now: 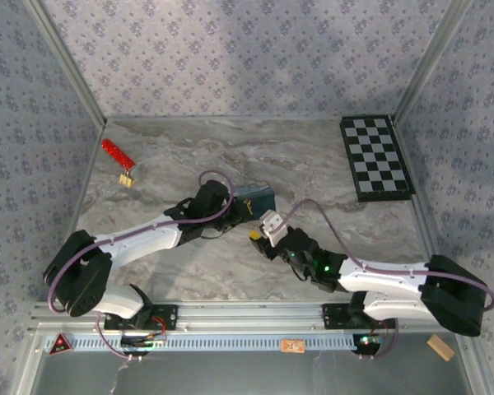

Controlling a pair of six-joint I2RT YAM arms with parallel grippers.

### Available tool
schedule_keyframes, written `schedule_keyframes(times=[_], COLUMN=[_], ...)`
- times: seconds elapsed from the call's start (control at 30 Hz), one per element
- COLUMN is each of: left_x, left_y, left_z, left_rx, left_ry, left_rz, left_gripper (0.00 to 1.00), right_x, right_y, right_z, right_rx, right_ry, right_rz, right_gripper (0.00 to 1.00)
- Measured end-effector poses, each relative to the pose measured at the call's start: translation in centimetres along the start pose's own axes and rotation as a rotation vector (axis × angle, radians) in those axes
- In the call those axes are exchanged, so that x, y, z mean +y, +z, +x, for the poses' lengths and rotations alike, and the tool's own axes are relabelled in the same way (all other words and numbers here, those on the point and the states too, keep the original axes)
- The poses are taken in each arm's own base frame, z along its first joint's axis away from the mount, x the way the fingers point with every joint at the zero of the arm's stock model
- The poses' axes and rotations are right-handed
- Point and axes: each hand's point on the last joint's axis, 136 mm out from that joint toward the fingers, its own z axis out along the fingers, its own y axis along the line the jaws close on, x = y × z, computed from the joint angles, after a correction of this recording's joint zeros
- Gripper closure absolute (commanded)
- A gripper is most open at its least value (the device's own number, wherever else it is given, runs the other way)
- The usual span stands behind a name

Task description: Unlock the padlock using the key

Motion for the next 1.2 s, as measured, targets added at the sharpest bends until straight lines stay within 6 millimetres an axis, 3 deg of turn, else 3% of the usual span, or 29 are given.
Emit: schedule_keyframes(times=[0.2,0.4,0.53,0.73,1.2], left_x=[1.6,2.7,2.9,3.0,3.2], left_y=[0.0,0.3,0.3,0.3,0.5], left_z=[0.6,1.0,1.0,1.0,1.0], left_rx=[0.027,0.042,0.044,0.043,0.046], left_ry=[-0.04,-0.058,-0.061,-0.063,-0.068], left_rz=[-0.069,-0.112,-0.119,-0.122,-0.128], left_gripper=[1.0,1.0,1.0,1.0,1.0], right_x=[0.1,1.5,2.8,3.0,3.2], right_y=[1.1,1.8,2.0,2.0,3.5], right_z=[1.3,2.7,3.0,2.2,4.2], right_rx=[0.029,0.057,0.059,0.022,0.064], right_ry=[-0.134,-0.233,-0.283,-0.297,-0.365], right_rz=[0.037,0.023,-0.002,0.03,0.102], right_gripper=[0.54,0.55,0.55,0.52,0.61])
